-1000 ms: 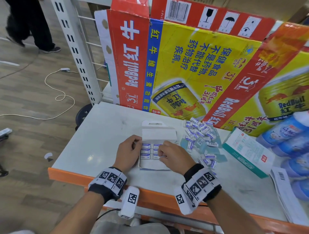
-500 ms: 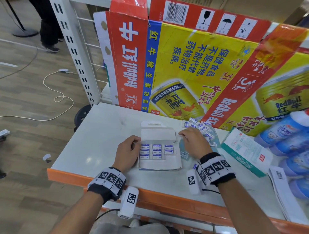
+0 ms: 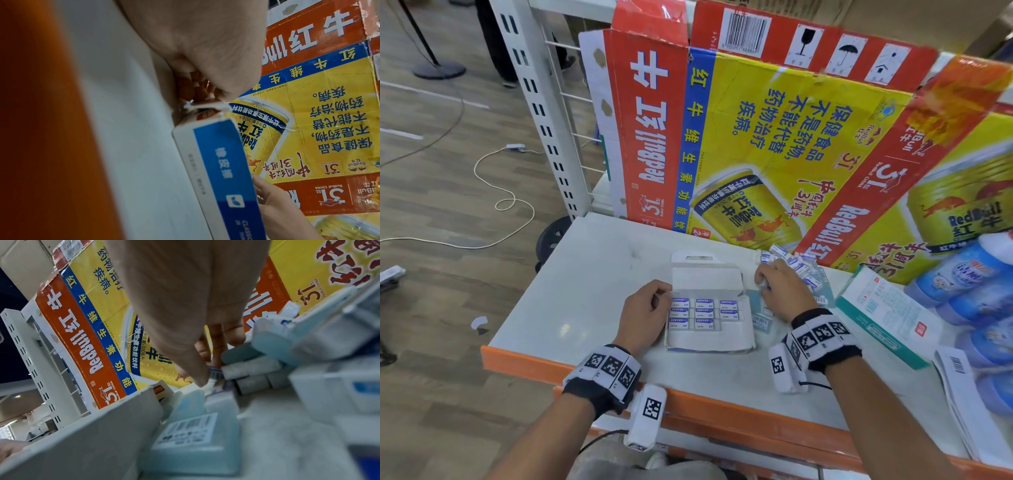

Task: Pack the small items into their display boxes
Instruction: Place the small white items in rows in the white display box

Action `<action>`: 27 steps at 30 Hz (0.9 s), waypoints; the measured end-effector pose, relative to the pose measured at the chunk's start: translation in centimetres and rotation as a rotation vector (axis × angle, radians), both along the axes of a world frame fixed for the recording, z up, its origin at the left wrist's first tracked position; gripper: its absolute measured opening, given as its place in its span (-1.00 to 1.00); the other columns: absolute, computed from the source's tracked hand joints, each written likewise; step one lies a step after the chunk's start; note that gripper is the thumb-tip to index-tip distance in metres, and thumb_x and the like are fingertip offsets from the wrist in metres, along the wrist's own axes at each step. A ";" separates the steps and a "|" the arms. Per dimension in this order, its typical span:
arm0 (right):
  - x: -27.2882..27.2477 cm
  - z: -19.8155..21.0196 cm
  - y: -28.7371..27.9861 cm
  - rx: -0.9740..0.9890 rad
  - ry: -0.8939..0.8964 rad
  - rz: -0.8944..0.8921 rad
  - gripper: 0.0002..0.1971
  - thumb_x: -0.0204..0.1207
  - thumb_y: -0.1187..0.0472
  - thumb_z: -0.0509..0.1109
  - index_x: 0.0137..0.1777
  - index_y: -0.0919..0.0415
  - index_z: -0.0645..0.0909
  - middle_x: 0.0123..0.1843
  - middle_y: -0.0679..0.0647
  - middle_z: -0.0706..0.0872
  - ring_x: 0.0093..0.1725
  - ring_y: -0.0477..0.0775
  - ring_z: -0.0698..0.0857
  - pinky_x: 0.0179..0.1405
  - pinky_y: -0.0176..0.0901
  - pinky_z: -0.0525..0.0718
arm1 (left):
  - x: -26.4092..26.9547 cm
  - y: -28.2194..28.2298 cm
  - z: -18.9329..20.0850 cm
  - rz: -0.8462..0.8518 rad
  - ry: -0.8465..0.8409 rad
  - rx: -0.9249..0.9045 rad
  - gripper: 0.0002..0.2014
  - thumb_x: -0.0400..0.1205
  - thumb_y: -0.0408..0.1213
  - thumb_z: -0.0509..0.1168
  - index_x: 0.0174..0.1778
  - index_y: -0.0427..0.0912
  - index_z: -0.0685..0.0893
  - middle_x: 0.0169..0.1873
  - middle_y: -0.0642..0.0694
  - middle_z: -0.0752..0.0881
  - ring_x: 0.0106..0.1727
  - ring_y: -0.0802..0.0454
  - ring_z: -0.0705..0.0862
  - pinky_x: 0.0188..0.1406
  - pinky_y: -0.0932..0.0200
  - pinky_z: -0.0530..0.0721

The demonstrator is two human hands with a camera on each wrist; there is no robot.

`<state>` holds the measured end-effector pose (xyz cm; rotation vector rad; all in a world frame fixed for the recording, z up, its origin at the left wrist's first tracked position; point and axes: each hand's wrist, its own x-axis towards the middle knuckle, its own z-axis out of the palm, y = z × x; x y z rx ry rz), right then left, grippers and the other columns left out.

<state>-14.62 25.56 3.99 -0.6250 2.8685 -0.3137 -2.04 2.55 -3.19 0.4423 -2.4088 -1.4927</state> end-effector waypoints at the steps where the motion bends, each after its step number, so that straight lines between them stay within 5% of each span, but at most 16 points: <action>1: 0.1 0.1 0.1 -0.006 0.016 -0.001 -0.84 0.51 0.39 0.25 -0.01 0.13 0.47 0.04 0.10 0.45 -0.02 0.17 0.56 -0.07 0.03 0.61 | 0.0 0.0 0.0 -0.001 0.005 -0.001 -0.86 0.65 -0.31 0.24 -0.10 0.01 0.66 -0.34 0.00 0.75 -0.32 0.19 0.65 -0.34 0.48 0.52; 4: 0.1 0.7 0.4 -0.119 0.034 -0.026 -0.83 0.54 0.36 0.28 0.08 0.16 0.49 0.08 0.13 0.45 -0.13 0.13 0.58 -0.02 -0.01 0.60 | 0.1 0.0 0.1 -0.006 0.017 0.001 -0.85 0.65 -0.30 0.24 -0.13 0.04 0.65 -0.35 0.00 0.75 -0.33 0.20 0.64 -0.35 0.48 0.52; 8: 1.0 2.0 0.6 -0.412 0.025 -0.019 -0.83 0.46 0.43 0.39 -0.04 0.17 0.63 -0.05 0.02 0.46 -0.23 -0.08 0.51 -0.22 -0.53 0.44 | 0.1 0.1 0.1 -0.009 0.024 -0.007 -0.81 0.65 -0.32 0.24 -0.16 0.10 0.63 -0.35 0.02 0.75 -0.31 0.23 0.64 -0.34 0.50 0.51; 10: 2.0 2.5 0.4 -0.489 0.002 0.030 -0.81 0.41 0.48 0.40 -0.14 0.16 0.63 -0.12 -0.05 0.47 -0.31 -0.18 0.52 -0.27 -0.61 0.45 | 0.2 0.1 0.2 -0.013 0.027 -0.003 -0.78 0.65 -0.32 0.24 -0.17 0.15 0.61 -0.34 0.06 0.75 -0.30 0.26 0.64 -0.34 0.53 0.50; 14: 4.0 2.5 0.1 -0.466 -0.057 0.190 -0.87 0.38 0.31 0.52 -0.21 0.12 0.62 -0.17 -0.09 0.59 -0.22 -0.25 0.53 -0.23 -0.47 0.45 | 0.1 0.0 0.0 -0.006 0.021 -0.005 -0.83 0.66 -0.31 0.24 -0.13 0.06 0.66 -0.32 0.04 0.75 -0.31 0.23 0.64 -0.35 0.51 0.50; 18: 4.9 1.8 0.2 -0.338 -0.101 0.269 -0.83 0.35 0.29 0.51 -0.25 0.07 0.56 -0.19 -0.03 0.65 -0.13 -0.04 0.52 -0.08 -0.21 0.47 | 0.1 0.0 -0.2 -0.002 0.023 -0.017 -0.87 0.65 -0.30 0.24 -0.11 0.00 0.67 -0.34 -0.02 0.74 -0.32 0.17 0.63 -0.33 0.43 0.52; 27: 5.6 0.8 -0.1 -0.238 -0.098 0.345 -0.84 0.36 0.41 0.34 -0.27 0.13 0.53 -0.24 -0.12 0.46 -0.15 -0.09 0.43 -0.14 -0.28 0.37 | 0.1 0.0 -0.2 -0.006 0.001 -0.025 -0.88 0.67 -0.27 0.23 -0.08 -0.01 0.67 -0.29 0.01 0.76 -0.26 0.14 0.67 -0.23 0.29 0.61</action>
